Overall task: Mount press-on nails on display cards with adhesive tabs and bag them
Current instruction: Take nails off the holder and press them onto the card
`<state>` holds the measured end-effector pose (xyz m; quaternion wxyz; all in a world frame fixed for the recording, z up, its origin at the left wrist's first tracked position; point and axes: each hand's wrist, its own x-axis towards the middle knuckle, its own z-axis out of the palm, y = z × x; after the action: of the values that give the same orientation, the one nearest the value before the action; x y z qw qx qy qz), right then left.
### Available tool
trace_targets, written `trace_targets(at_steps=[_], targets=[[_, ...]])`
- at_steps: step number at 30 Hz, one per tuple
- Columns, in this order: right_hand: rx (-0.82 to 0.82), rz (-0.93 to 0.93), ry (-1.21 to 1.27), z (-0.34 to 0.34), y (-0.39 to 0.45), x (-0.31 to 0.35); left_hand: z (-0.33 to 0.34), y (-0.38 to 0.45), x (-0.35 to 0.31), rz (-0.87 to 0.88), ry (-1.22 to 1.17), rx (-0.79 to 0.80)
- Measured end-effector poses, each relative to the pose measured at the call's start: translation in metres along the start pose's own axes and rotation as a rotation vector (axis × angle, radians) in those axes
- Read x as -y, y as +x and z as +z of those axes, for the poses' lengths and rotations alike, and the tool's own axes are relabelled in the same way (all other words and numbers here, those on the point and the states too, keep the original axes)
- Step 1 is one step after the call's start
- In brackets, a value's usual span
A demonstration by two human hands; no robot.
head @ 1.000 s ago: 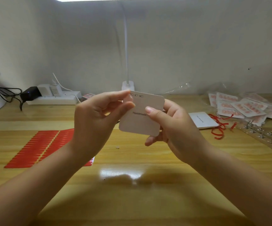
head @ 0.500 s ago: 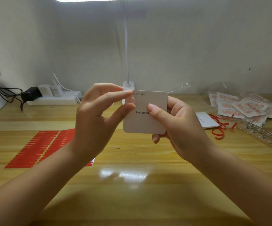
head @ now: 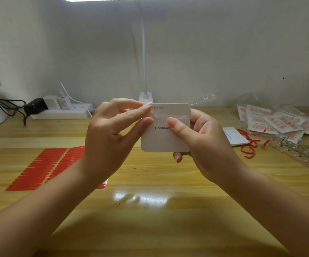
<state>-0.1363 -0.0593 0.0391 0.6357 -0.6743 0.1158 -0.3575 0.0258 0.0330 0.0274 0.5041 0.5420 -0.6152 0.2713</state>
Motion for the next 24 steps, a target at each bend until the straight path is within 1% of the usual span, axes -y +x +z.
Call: trace_targets(at_steps=[6, 10, 12, 16, 18, 19, 20, 21, 24], targets=[[0.007, 0.005, 0.014, 0.0, -0.001, 0.0, 0.0, -0.001, -0.002, -0.032, -0.031, 0.012], [0.003, 0.004, 0.015, 0.0, 0.0, 0.0, 0.001, -0.002, -0.003, -0.018, -0.013, 0.012], [0.002, 0.002, 0.013, 0.0, 0.0, 0.0, 0.0, -0.002, -0.003, 0.016, 0.03, 0.015], [-0.004, -0.001, -0.004, -0.003, 0.001, -0.001, -0.002, 0.001, -0.002, 0.116, 0.203, 0.04], [-0.009, 0.005, -0.012, -0.004, 0.001, -0.003, -0.003, 0.003, -0.003, 0.125, 0.247, 0.061], [-0.012, 0.007, -0.019, -0.004, 0.001, -0.003, -0.003, 0.003, -0.005, 0.089, 0.212, 0.071], [-0.015, 0.006, -0.028, -0.004, 0.001, -0.004, -0.003, 0.003, -0.007, 0.012, 0.121, 0.08], [-0.02, 0.004, -0.038, -0.004, 0.002, -0.004, -0.003, 0.003, -0.01, -0.113, -0.021, 0.09], [-0.039, -0.007, -0.06, -0.006, 0.003, -0.004, -0.003, 0.008, -0.02, -0.623, -0.562, 0.092]])
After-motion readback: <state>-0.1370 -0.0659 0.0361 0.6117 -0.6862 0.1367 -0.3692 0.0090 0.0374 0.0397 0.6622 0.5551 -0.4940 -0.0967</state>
